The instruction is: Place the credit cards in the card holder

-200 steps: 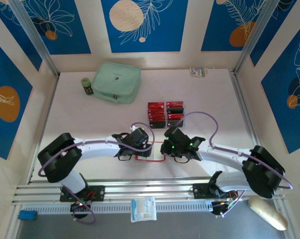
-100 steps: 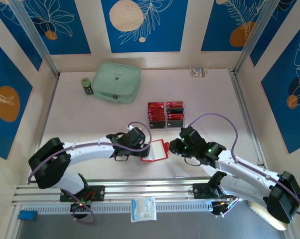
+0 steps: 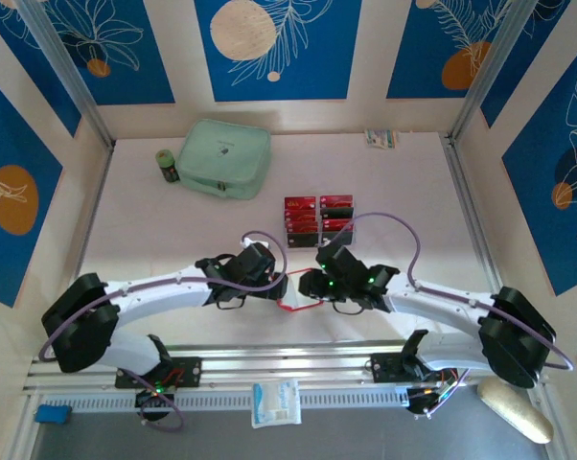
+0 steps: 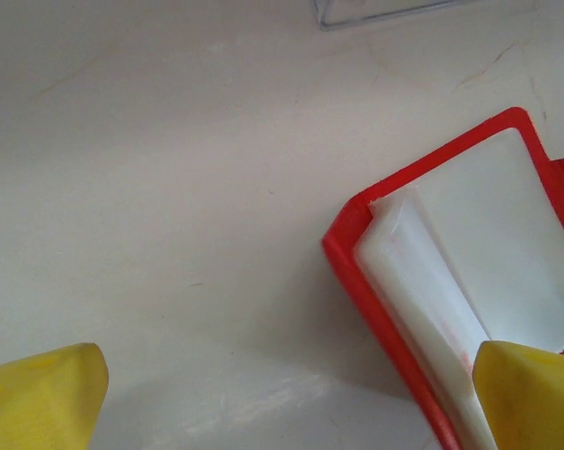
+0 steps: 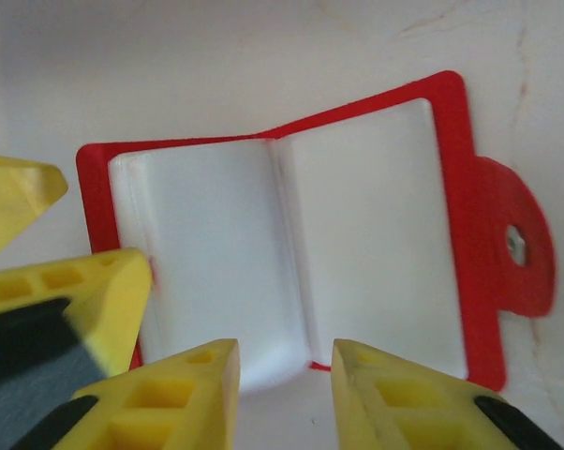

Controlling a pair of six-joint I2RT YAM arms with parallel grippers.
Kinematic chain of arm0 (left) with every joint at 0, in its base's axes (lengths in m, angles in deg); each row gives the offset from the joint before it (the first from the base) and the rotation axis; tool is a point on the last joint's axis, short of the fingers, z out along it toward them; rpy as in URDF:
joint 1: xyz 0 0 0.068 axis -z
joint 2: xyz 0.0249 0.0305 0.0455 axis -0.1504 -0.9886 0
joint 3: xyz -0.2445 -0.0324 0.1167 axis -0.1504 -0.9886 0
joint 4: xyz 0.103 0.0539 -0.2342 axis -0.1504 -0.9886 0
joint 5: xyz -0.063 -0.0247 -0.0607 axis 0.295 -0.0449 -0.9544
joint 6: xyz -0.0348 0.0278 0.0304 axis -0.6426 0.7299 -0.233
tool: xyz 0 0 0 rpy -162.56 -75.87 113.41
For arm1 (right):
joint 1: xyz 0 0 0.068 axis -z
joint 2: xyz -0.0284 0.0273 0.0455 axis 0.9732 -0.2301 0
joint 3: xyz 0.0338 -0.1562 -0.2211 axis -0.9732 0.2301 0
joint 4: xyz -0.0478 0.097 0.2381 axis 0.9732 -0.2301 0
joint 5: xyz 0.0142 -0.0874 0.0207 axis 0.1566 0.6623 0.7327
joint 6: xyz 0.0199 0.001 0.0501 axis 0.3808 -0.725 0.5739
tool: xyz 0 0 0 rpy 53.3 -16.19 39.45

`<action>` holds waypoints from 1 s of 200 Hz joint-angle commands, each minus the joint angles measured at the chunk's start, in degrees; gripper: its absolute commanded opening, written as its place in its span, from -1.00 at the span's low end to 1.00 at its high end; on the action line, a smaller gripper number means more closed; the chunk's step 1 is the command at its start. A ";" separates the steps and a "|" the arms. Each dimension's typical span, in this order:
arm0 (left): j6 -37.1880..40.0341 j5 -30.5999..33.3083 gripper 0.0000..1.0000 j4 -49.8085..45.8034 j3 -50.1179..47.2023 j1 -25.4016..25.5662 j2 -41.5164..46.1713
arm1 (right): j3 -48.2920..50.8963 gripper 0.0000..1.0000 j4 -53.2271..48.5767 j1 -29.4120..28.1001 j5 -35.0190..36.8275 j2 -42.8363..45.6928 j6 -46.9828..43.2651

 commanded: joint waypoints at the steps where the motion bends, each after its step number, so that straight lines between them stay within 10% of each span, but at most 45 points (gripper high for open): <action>1: -1.09 1.66 1.00 -1.59 -1.48 -0.28 1.72 | -2.55 -0.23 2.10 -0.81 -0.88 -2.46 -1.42; 144: -0.60 3.41 1.00 3.87 -7.86 -2.55 -1.78 | -4.11 -0.11 -3.42 -0.96 5.03 -0.58 -1.53; 200: 1.18 3.59 1.00 4.99 -7.96 -3.28 -3.69 | -5.77 -0.66 -3.21 -3.08 5.53 0.39 -1.92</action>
